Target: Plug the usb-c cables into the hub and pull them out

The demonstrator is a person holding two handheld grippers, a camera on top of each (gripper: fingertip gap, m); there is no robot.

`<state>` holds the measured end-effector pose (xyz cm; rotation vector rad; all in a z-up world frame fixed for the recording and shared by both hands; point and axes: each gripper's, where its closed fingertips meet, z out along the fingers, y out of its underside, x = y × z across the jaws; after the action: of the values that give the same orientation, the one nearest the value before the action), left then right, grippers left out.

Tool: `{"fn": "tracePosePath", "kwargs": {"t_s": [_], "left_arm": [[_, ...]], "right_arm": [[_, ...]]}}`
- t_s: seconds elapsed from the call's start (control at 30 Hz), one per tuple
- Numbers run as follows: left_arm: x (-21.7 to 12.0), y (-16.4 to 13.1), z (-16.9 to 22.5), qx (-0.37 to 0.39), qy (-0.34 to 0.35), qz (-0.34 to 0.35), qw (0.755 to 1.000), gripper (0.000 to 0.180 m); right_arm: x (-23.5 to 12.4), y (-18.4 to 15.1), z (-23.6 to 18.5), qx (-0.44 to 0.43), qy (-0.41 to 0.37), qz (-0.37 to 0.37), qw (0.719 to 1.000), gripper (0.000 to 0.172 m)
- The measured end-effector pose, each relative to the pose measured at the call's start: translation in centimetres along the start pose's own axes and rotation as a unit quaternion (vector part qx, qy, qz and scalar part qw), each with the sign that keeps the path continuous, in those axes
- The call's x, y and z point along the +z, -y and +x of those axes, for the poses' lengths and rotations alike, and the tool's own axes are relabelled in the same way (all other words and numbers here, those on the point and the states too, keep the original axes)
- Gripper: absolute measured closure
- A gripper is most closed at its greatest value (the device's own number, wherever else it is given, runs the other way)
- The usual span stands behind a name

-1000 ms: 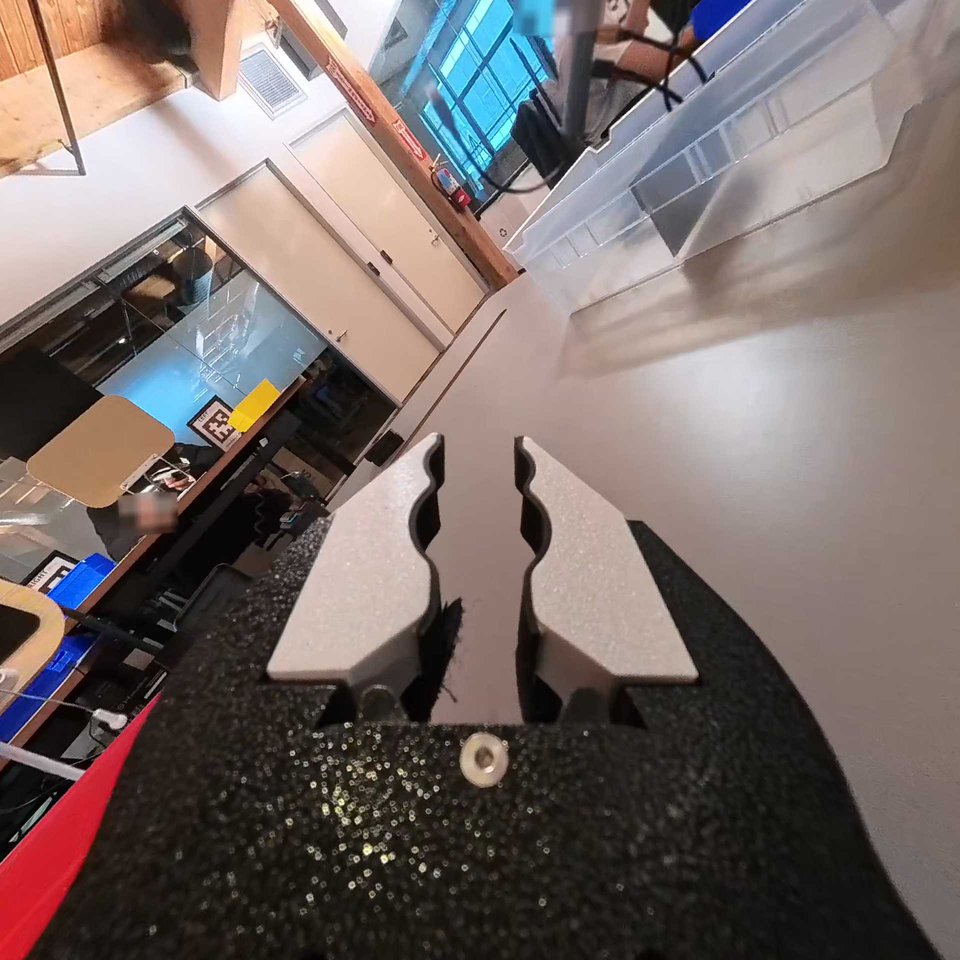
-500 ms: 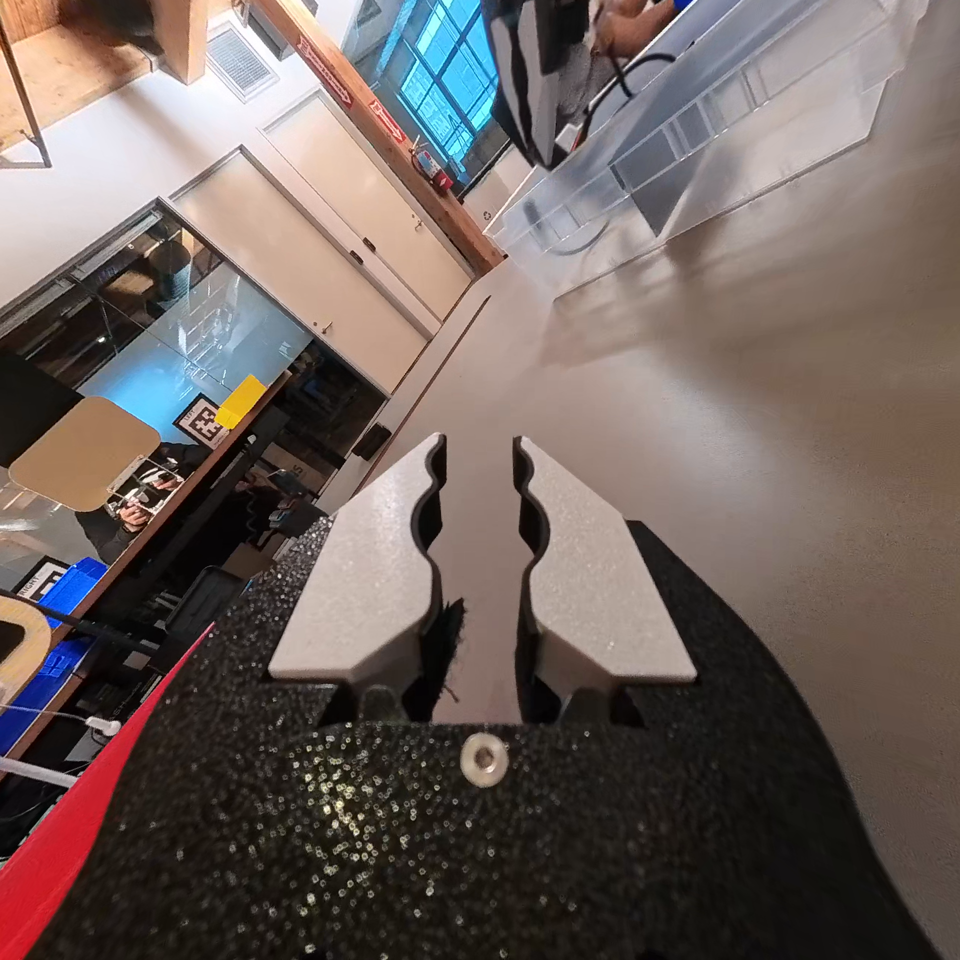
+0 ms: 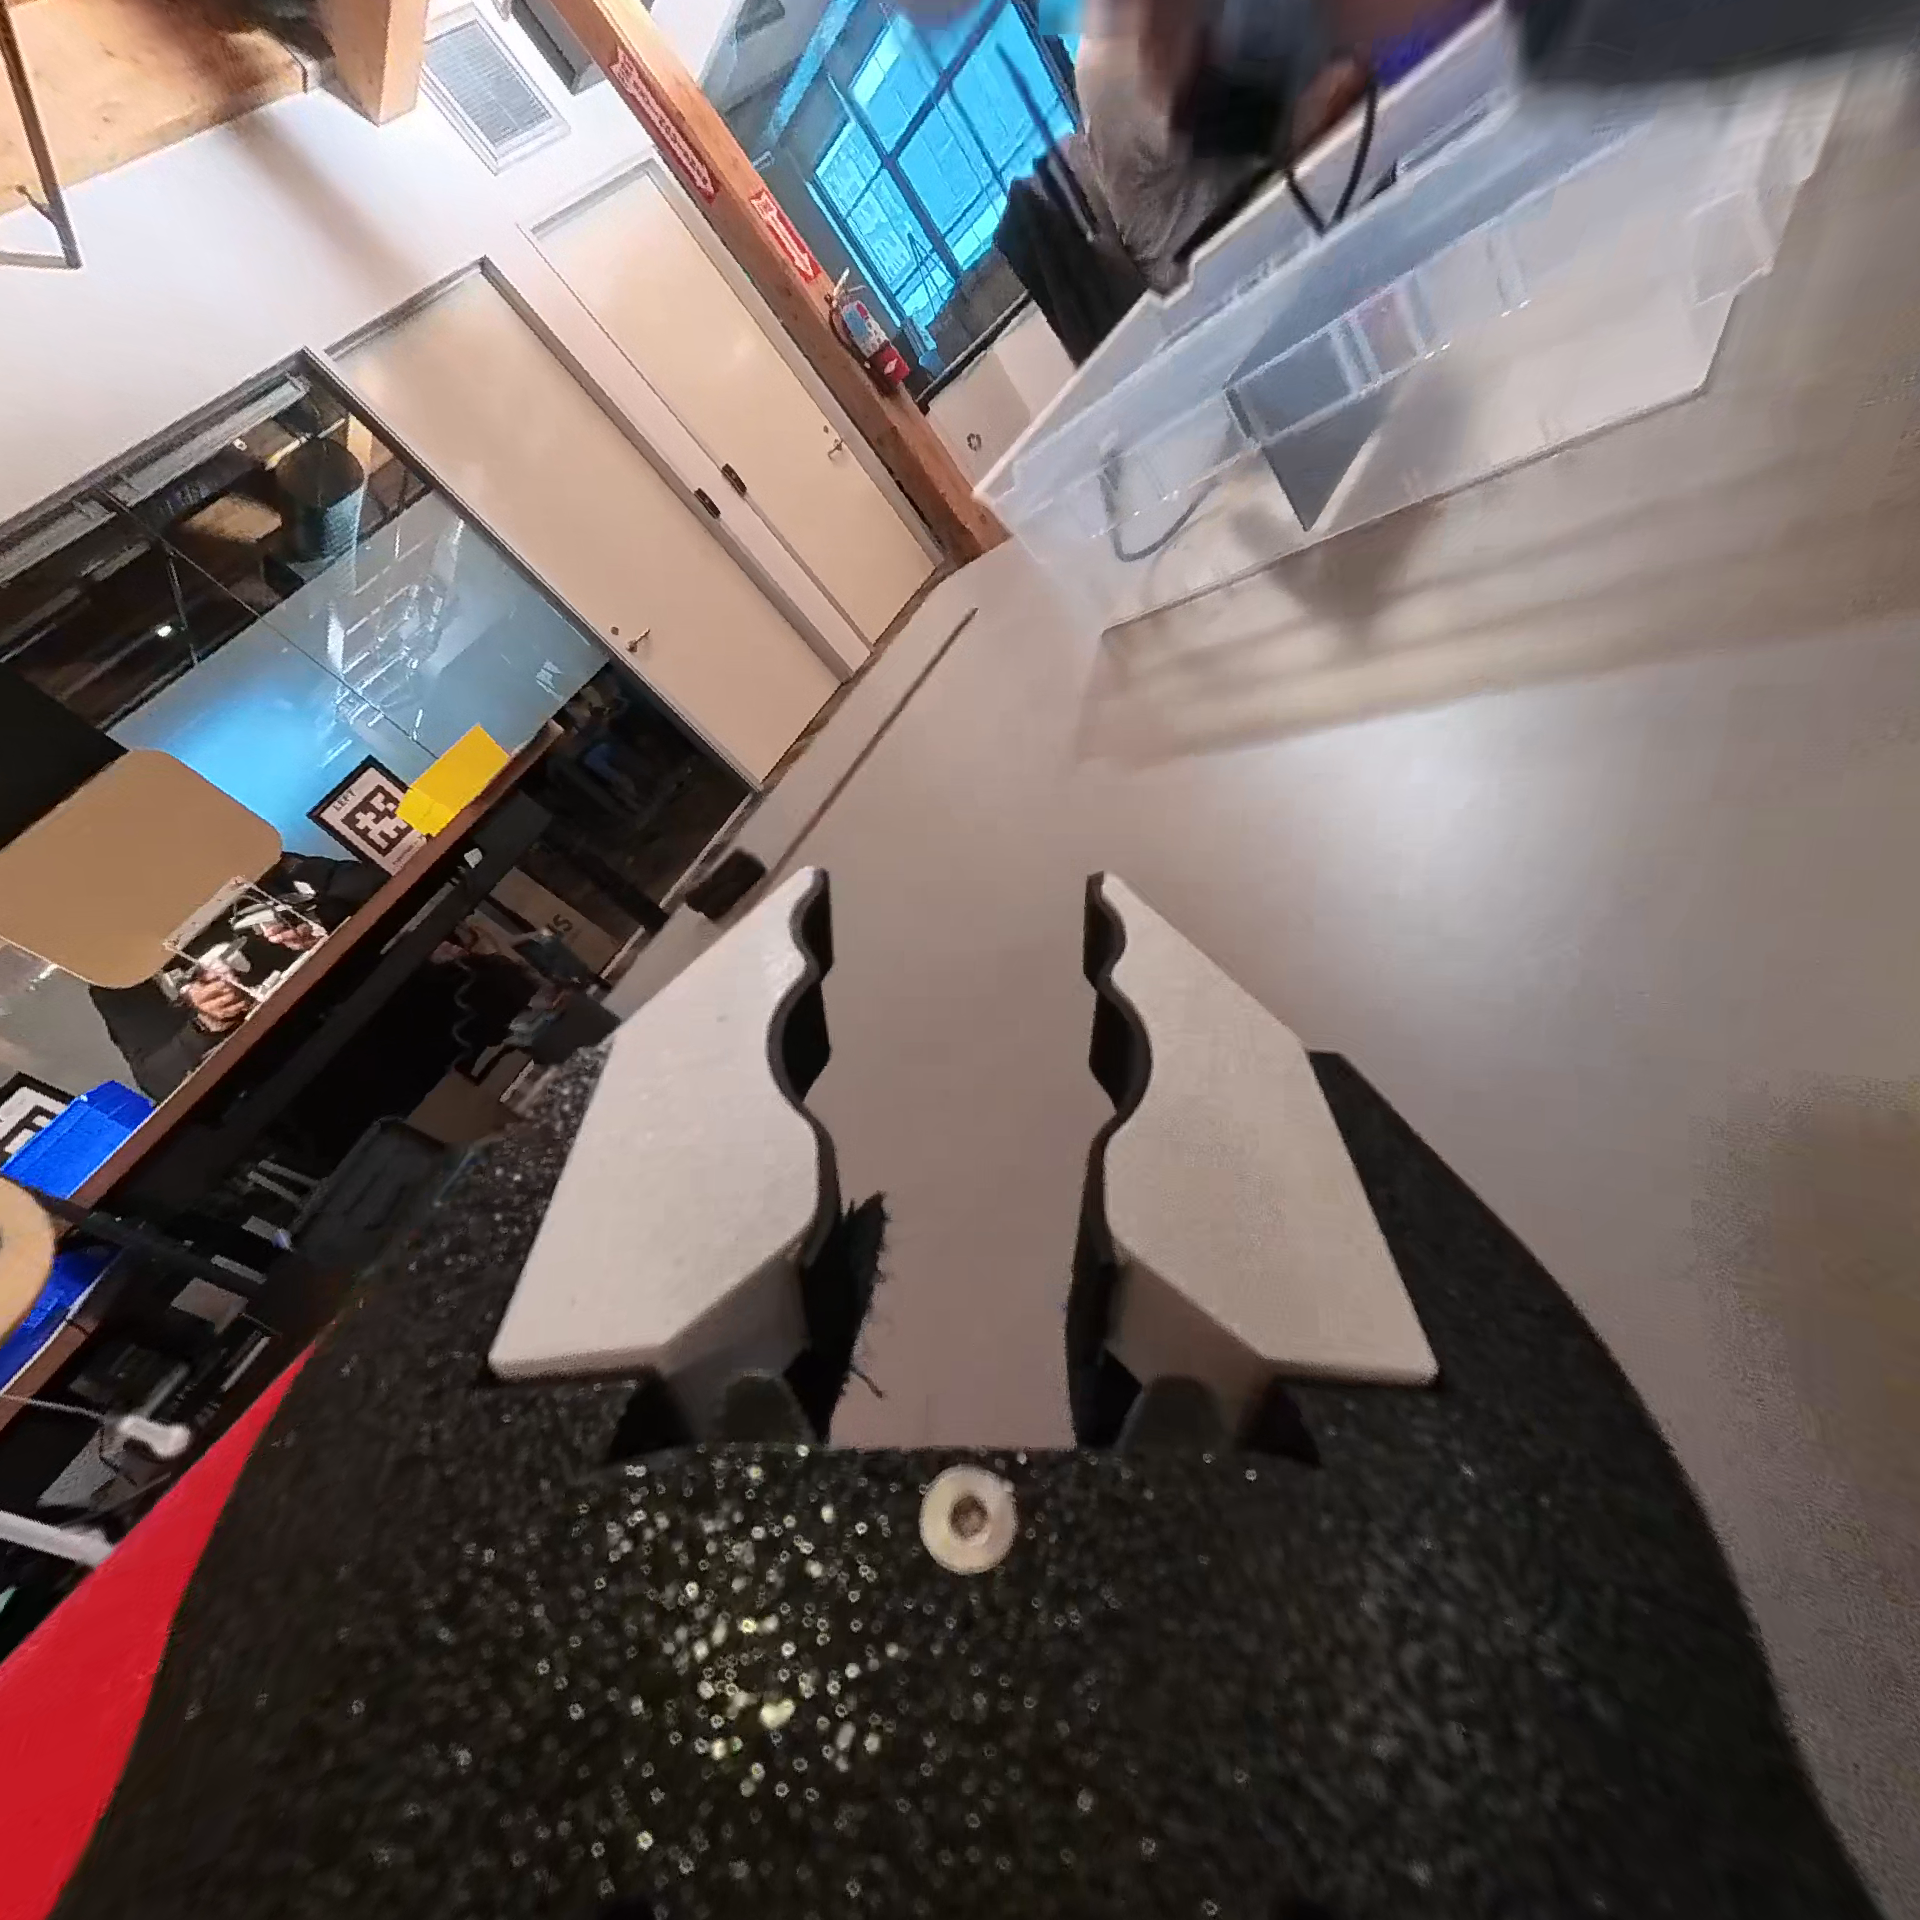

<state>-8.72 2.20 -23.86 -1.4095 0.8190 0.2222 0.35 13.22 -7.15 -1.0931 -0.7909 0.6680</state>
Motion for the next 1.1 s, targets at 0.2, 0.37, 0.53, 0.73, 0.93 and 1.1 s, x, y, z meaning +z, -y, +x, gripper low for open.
{"fn": "tracePosePath", "kwargs": {"t_s": [0.2,0.37,0.53,0.73,0.93,1.1], "left_arm": [[-4.5,6.5,-4.1,-0.075,0.028,-0.013,0.997,0.131],[-9.7,1.0,-13.3,-0.084,0.025,-0.236,0.968,0.136],[-12.5,-11.0,-17.6,-0.114,-0.116,-0.472,0.866,0.149],[-14.3,-20.4,-16.3,-0.115,-0.266,-0.637,0.715,0.128],[-16.4,-22.6,-14.5,-0.091,-0.326,-0.718,0.608,0.161],[-17.8,-19.5,-15.4,-0.081,-0.339,-0.724,0.595,0.173]], "right_arm": [[3.0,-11.4,-4.7,-0.063,0.013,0.004,0.998,0.107],[3.1,-14.4,-5.2,-0.044,0.035,-0.025,0.998,0.115],[2.5,-14.0,-5.0,-0.032,0.045,-0.004,0.998,0.115],[2.5,-14.4,-5.4,-0.015,0.057,-0.008,0.998,0.115],[3.1,-14.4,-6.8,-0.032,0.066,-0.008,0.997,0.118],[4.0,-13.9,-7.2,-0.019,0.061,-0.008,0.998,0.120]]}}
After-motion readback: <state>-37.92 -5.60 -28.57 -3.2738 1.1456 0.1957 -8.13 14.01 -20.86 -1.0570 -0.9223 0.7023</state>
